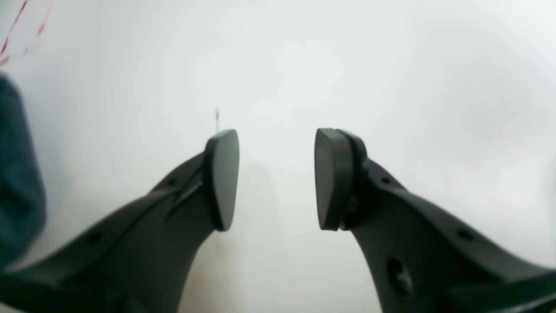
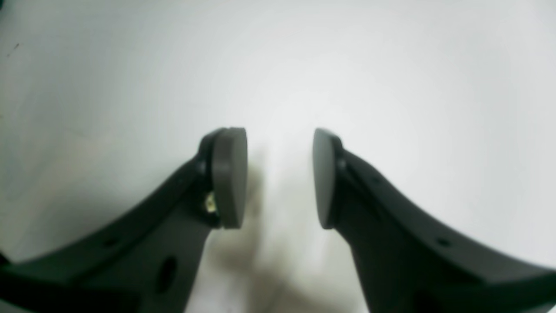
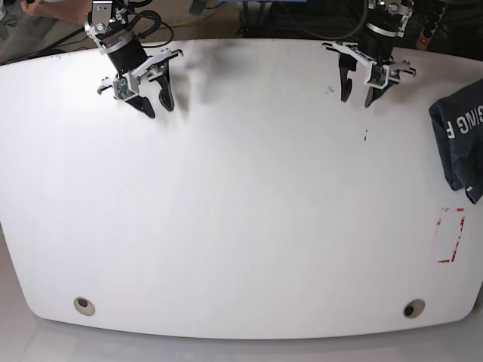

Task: Fold the T-shirt properly

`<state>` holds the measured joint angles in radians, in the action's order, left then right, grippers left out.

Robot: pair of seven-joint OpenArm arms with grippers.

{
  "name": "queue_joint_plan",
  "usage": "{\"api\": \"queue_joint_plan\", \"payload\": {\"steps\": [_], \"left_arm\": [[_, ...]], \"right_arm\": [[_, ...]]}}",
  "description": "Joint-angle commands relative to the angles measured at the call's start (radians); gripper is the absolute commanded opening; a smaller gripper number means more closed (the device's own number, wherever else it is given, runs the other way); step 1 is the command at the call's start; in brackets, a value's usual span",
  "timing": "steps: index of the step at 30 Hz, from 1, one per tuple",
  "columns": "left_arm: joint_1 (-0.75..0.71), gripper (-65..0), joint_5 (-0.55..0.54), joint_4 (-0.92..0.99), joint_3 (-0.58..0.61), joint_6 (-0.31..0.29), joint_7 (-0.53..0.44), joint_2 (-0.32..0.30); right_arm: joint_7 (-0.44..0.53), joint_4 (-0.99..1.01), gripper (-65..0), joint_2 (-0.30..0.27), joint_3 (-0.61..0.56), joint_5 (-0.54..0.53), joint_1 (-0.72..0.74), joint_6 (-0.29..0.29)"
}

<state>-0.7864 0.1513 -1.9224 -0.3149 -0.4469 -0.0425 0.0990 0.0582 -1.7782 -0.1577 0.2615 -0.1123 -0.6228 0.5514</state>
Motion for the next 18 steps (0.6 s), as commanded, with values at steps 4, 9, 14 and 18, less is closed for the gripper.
{"api": "queue_joint_plan", "payload": {"steps": [4,9,14,18], "left_arm": [[-0.143,-39.3,-0.121,-0.025,0.001,-0.005,-0.020,-0.017],[-0.284,-39.3,-0.201,-0.025,0.003,-0.005,-0.020,-0.083],[-0.387,-39.3,-0.218,0.011,-0.007,-0.005,-0.018,-0.109],[-0.403,-39.3,-0.218,0.080,-0.083,-0.010,-0.018,-0.106]], "right_arm": [[0.041,-0.064,-41.2,-0.006,0.045,-0.091,-0.127,0.008],[0.042,-0.074,-41.2,-0.006,0.054,-0.128,-0.265,0.008],[0.042,-0.068,-41.2,0.019,0.055,-0.162,-0.426,0.011],[0.042,-0.062,-41.2,0.071,0.054,-0.155,-0.530,0.012]]}}
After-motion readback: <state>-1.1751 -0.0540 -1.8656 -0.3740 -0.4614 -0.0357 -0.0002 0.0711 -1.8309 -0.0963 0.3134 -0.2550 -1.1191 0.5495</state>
